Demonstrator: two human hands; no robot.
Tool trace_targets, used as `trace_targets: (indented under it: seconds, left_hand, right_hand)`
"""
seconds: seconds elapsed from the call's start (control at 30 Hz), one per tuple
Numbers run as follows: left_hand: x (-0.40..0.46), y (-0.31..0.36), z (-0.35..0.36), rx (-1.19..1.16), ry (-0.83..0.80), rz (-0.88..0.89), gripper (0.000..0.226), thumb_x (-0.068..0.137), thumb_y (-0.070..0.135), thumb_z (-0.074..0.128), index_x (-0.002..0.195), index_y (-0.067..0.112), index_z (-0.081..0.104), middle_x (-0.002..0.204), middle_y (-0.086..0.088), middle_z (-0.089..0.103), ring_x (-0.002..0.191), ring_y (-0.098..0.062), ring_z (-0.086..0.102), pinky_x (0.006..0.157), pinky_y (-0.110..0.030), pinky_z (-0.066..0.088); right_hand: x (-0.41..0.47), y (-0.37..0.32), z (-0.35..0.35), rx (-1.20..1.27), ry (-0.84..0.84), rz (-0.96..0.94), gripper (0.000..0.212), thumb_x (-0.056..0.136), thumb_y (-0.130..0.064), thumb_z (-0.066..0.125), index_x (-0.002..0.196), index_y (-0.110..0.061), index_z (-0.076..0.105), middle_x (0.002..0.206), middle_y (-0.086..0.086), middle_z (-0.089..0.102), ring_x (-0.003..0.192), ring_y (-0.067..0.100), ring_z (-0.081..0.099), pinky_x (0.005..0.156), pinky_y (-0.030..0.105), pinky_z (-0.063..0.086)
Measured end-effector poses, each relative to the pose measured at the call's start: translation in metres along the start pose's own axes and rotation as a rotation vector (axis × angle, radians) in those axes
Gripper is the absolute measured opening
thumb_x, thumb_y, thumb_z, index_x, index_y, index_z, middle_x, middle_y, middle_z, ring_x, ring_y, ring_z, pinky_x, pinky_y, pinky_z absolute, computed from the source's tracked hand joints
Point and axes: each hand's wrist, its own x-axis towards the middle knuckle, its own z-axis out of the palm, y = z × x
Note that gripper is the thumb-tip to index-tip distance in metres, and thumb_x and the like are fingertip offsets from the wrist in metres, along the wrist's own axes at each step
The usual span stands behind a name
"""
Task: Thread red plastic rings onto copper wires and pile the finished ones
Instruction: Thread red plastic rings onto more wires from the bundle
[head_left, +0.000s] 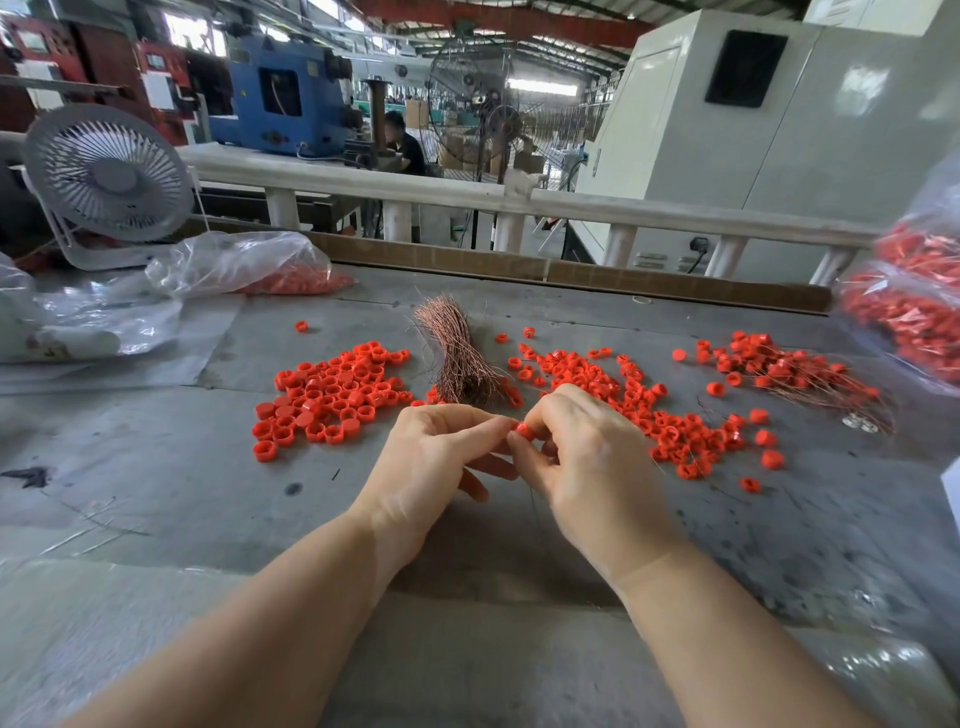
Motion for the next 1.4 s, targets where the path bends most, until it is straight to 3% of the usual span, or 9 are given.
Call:
trace_targets:
  seconds: [0.2,0.3,0.43,0.63,0.8,0.9,1.13,1.4]
  left_hand:
    - [0.004,-0.004,-0.001,-0.088,-0.009,0.013,0.014,0.087,0.005,0.058,0.086,0.009,0.071,0.084,-0.012,0.072,0.077,-0.018,0.067,0.056,-0.02,0.049]
    - [0.005,-0.006,0.0,-0.129,-0.019,0.009,0.006,0.074,0.022,0.069,0.076,0.016,0.071,0.076,-0.006,0.07,0.07,-0.013,0.064,0.057,-0.019,0.049]
    - [0.006,-0.007,0.0,-0.152,-0.02,0.047,0.025,0.056,0.033,0.073,0.073,0.015,0.069,0.069,-0.003,0.068,0.064,-0.009,0.061,0.057,-0.016,0.048]
    - [0.008,-0.008,-0.001,-0.181,-0.038,0.05,0.017,0.06,0.019,0.071,0.076,0.014,0.069,0.07,-0.002,0.069,0.065,-0.007,0.063,0.057,-0.015,0.047]
    - [0.008,-0.007,-0.001,-0.214,-0.036,0.038,0.021,0.071,0.007,0.066,0.092,0.009,0.068,0.077,-0.003,0.07,0.07,-0.01,0.062,0.06,-0.018,0.046]
    - [0.008,-0.008,-0.001,-0.204,-0.048,0.034,0.016,0.08,0.0,0.061,0.093,0.008,0.066,0.08,-0.004,0.068,0.074,-0.013,0.059,0.059,-0.017,0.046]
    - [0.008,-0.012,0.0,-0.061,-0.109,0.087,0.013,0.089,0.001,0.054,0.092,0.011,0.062,0.071,0.004,0.059,0.064,-0.004,0.052,0.056,-0.015,0.042]
    - [0.008,-0.013,0.002,0.078,-0.08,0.2,0.012,0.091,-0.003,0.051,0.1,-0.003,0.058,0.081,-0.01,0.054,0.067,-0.008,0.049,0.06,-0.018,0.044]
  right_hand:
    - [0.0,0.004,0.001,0.055,0.065,-0.004,0.011,0.078,-0.008,0.072,0.075,-0.005,0.062,0.077,0.006,0.059,0.069,0.023,0.057,0.057,0.04,0.051]
    - [-0.001,0.005,0.001,0.087,0.089,-0.021,0.01,0.075,-0.006,0.074,0.076,-0.007,0.064,0.077,0.004,0.06,0.068,0.024,0.058,0.056,0.04,0.051]
    - [-0.001,0.003,0.0,0.147,0.115,-0.046,0.012,0.073,-0.001,0.072,0.077,-0.007,0.063,0.078,0.003,0.061,0.07,0.023,0.059,0.057,0.041,0.05]
    - [-0.001,0.001,0.001,0.205,0.147,-0.039,0.018,0.072,0.004,0.072,0.083,-0.007,0.062,0.08,0.0,0.06,0.072,0.02,0.059,0.059,0.038,0.052]
    - [0.0,0.004,0.004,0.257,0.166,0.027,0.024,0.072,-0.001,0.068,0.093,-0.013,0.065,0.085,-0.011,0.057,0.076,0.011,0.058,0.066,0.015,0.044]
    - [0.001,0.006,0.005,0.242,0.154,0.038,0.026,0.072,0.003,0.068,0.093,-0.013,0.066,0.085,-0.012,0.055,0.076,0.009,0.057,0.066,0.011,0.04]
    - [0.001,0.006,0.004,0.236,0.144,0.007,0.022,0.075,0.004,0.062,0.087,-0.013,0.068,0.082,-0.011,0.055,0.071,0.007,0.053,0.062,0.014,0.04]
    - [0.001,0.006,0.006,0.273,0.156,0.0,0.02,0.076,0.0,0.06,0.089,-0.013,0.069,0.082,-0.015,0.054,0.072,0.003,0.053,0.063,0.012,0.042]
